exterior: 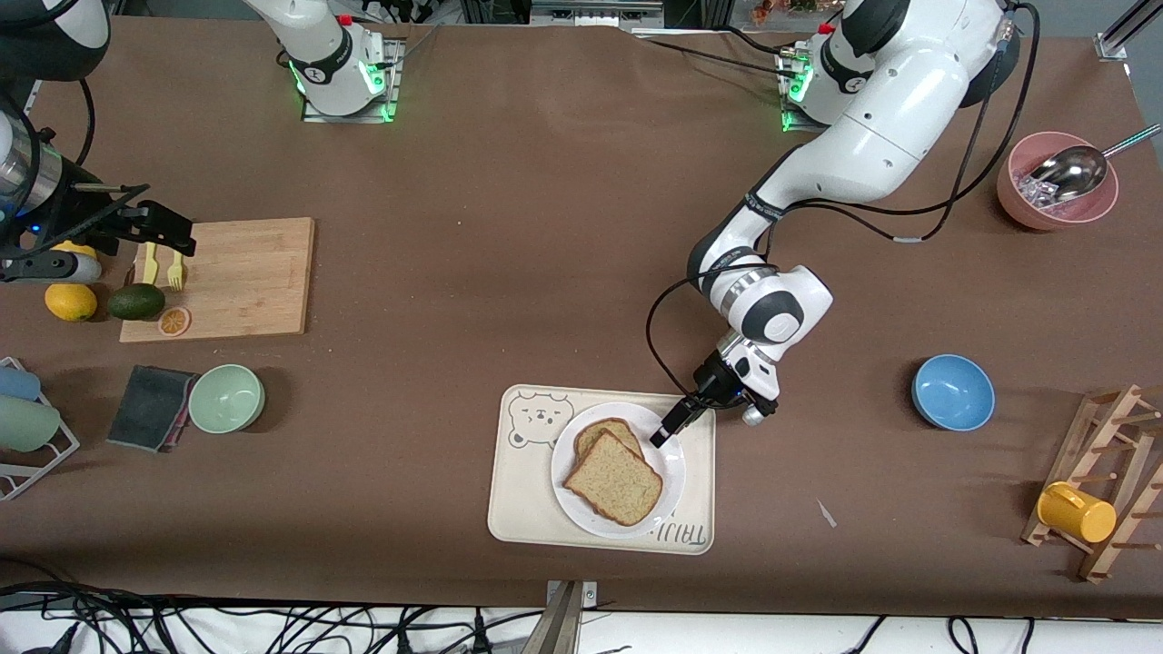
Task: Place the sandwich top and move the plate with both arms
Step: 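Drag the plate with the left gripper onto the bear tray, then open the left gripper and lift it away from the plate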
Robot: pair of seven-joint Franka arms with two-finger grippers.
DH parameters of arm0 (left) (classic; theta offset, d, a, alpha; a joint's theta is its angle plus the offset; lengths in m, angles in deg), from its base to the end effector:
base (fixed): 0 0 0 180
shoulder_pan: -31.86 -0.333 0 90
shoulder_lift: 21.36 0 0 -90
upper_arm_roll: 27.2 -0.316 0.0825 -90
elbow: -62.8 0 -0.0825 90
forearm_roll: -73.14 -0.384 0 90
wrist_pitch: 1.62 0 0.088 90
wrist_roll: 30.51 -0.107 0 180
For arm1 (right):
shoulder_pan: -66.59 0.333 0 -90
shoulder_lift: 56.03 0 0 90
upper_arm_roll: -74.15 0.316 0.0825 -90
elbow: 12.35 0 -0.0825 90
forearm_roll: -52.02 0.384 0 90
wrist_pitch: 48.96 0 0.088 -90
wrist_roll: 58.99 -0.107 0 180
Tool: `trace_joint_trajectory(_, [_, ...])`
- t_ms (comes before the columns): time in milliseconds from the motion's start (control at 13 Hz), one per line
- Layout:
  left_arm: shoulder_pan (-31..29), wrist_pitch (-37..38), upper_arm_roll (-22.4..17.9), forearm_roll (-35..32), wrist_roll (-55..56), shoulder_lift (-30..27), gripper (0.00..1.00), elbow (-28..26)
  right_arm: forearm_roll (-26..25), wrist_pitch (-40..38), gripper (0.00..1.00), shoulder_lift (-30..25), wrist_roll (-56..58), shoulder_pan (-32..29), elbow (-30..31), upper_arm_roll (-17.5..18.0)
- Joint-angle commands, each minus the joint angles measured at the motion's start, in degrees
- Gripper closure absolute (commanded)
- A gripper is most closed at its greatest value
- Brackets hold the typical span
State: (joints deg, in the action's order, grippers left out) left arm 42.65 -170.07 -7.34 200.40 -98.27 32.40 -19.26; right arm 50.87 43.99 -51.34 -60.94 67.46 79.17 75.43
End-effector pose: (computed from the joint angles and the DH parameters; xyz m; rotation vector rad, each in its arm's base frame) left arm 0.6380 -0.2721 0.1338 2.0362 0.7543 0.5085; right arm 0.5802 0.0192 0.5699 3.1201 0.0079 -0.0877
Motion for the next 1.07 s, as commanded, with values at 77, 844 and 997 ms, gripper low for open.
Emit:
trace_joint_trajectory(77, [0.3,-6.3,0.4,1.8,-1.0,-3.6,0.00,-2.2,-0.7,-0.2,0.00,-0.6,-0.5,-0.3,0.6,0.2])
trace_joint_trajectory(844, [-5.8,-21.3,8.7,2.3,-1.1,-9.8,0.00,-2.8,-0.6,-0.2,0.00,-0.6,-0.5,-0.3,0.6,0.2])
trace_joint_trajectory(997, [-6.7,-21.3,8.7,2.2,-1.2,-9.9,0.00,-2.8,-0.6,-0.2,0.00,-0.6,-0.5,-0.3,0.6,0.2])
